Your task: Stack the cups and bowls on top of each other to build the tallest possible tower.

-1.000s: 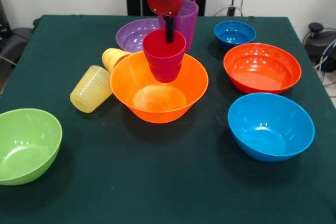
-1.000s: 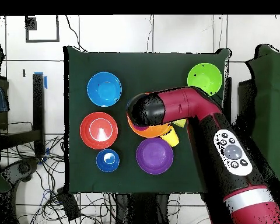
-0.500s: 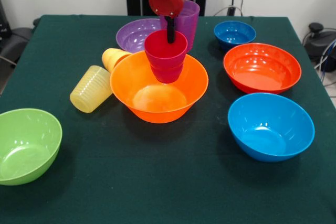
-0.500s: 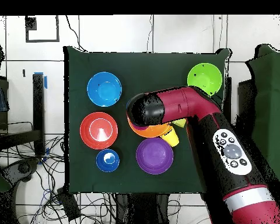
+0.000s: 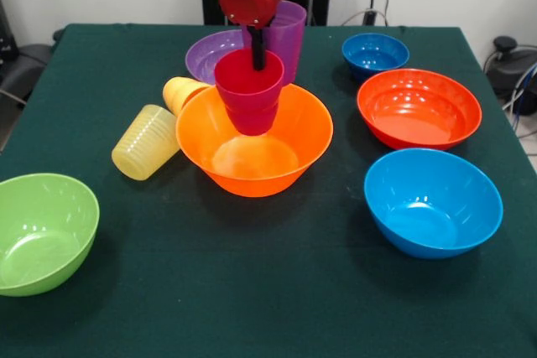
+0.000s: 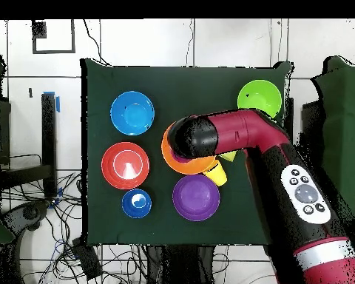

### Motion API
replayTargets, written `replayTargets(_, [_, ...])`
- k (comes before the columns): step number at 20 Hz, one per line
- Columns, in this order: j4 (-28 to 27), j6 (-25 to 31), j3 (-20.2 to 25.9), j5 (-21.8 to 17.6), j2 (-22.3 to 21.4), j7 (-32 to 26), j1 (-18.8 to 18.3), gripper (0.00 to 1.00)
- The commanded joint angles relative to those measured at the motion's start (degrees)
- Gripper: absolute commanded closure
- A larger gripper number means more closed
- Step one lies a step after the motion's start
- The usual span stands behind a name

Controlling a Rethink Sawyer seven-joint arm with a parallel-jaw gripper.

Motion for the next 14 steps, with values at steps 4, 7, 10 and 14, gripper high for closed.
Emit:
replayTargets(4, [-6.11,7.31,2.86,-2.93,1.55,-11.95,-0.25,1.00])
replayTargets(7, [-6.17,6.91,2.93,-3.31,1.70,-11.67,-0.18,1.00])
replayTargets(10, [-5.80,5.84,2.77,-3.87,1.99,-10.80,0.10,1.00])
replayTargets(14, [-4.72,3.48,2.48,-4.57,2.60,-9.09,0.32,1.00])
